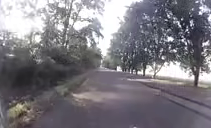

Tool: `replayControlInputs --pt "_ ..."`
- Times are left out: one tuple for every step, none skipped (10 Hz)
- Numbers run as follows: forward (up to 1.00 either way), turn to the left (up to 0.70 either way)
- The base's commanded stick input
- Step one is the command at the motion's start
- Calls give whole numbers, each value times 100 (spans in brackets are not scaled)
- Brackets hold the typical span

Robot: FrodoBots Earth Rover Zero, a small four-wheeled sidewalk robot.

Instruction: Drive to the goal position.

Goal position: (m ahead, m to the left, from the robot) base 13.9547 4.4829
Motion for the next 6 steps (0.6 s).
replayControlInputs --pt "70 2" --pt "70 2" --pt "70 2" --pt "70 2" --pt "70 2" --pt "70 2"
